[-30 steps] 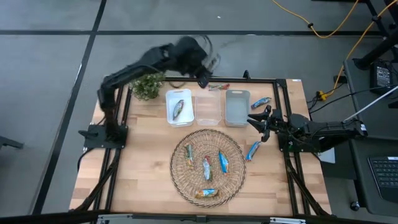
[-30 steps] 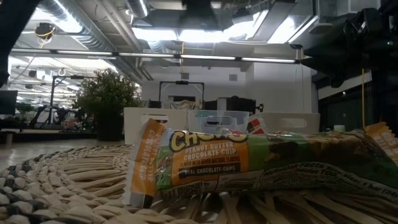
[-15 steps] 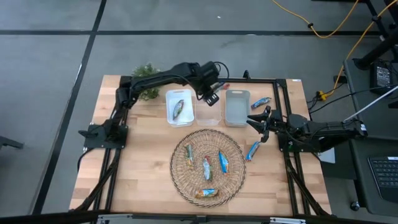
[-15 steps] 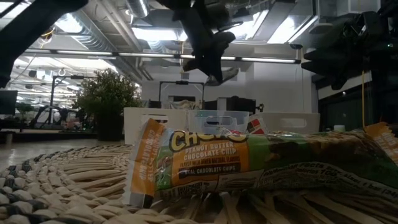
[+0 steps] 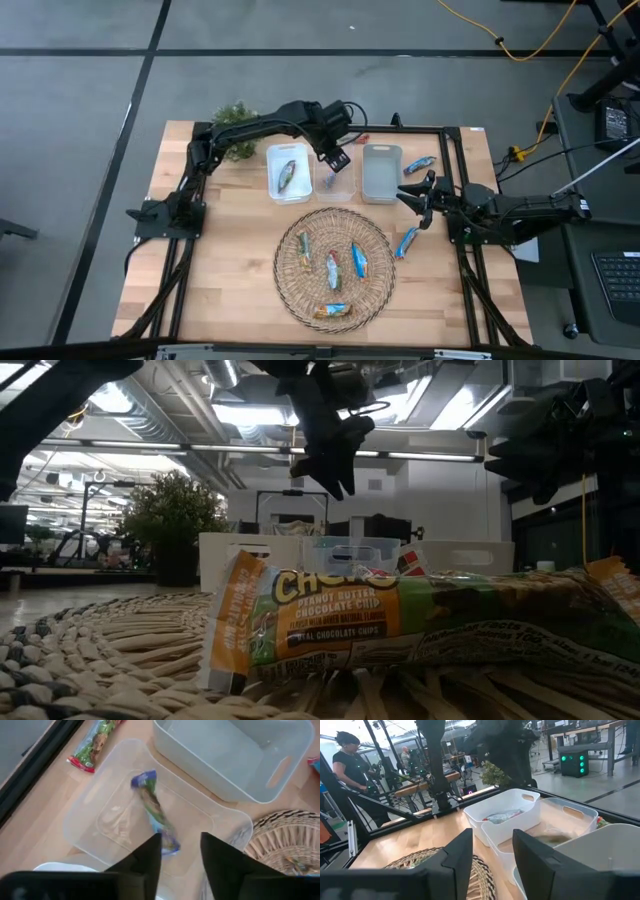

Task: Pick and place Granola Bars by type
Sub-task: Put the bottom left blue granola bar into the transparent bin, then put the middle left yellow granola bar into the gray bin

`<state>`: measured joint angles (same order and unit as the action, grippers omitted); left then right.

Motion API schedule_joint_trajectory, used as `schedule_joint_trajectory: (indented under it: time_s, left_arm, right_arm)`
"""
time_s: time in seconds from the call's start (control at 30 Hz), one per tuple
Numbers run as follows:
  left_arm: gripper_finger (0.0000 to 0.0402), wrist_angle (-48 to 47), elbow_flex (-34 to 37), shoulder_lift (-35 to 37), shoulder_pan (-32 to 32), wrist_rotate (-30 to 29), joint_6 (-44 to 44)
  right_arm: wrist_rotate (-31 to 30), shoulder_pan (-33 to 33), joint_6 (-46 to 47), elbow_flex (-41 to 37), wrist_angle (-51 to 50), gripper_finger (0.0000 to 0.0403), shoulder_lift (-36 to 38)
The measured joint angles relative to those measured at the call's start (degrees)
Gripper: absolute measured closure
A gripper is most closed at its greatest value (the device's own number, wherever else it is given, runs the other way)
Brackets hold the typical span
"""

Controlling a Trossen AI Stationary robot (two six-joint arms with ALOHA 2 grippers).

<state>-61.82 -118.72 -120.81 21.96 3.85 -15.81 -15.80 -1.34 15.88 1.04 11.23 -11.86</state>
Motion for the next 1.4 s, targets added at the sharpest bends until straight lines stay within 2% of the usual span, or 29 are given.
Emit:
schedule_joint_trajectory:
  time_s: [0.2, 0.3, 0.43, 0.57, 0.67, 0.73, 0.83, 1.07, 1.17, 1.4]
  left_arm:
    - [0.0226, -1.99, 0.0, 3.52, 0.05, 6.36, -1.39]
    - [0.0223, -4.65, 0.0, 7.86, -1.05, 9.34, -0.24]
    - [0.0228, -10.37, 0.0, 16.37, -5.12, 9.63, 3.66]
    - [0.0236, -14.89, -0.04, 26.19, -11.12, 5.11, 2.26]
    - [0.0238, -15.21, -0.09, 32.51, -15.87, -2.74, -0.82]
    - [0.0238, -15.19, -0.11, 35.44, -18.64, -6.63, -2.24]
    - [0.0236, -15.19, -0.11, 37.85, -21.88, -9.05, -4.4]
    - [0.0239, -15.28, -0.11, 36.69, -28.57, -6.42, -1.68]
    - [0.0238, -15.38, -0.11, 33.11, -30.68, -6.22, 4.14]
    - [0.0237, -18.15, 0.0, 23.4, -30.73, -6.58, 13.66]
  right_arm:
    - [-0.01, -0.02, -1.44, 0.0, -0.01, 0.026, 0.0]
    - [0.0, -0.01, -1.4, 0.0, -0.17, 0.026, 0.0]
    - [-0.01, 0.0, -1.4, 0.0, -0.38, 0.026, -0.02]
    - [-0.01, -0.02, -1.4, 0.0, -0.36, 0.026, -0.02]
    - [-0.01, -0.01, -1.4, 0.0, -0.36, 0.026, -0.02]
    - [-0.01, -0.02, -1.4, 0.0, -0.36, 0.026, -0.02]
    - [-0.01, -0.01, -1.4, 0.0, -0.36, 0.026, -0.02]
    - [-0.01, -0.02, -1.4, 0.0, -0.36, 0.026, -0.02]
    - [-0.01, -0.02, -1.31, 0.0, -0.36, 0.026, -0.02]
    - [-0.02, -0.02, -1.21, 0.0, -0.36, 0.026, -0.02]
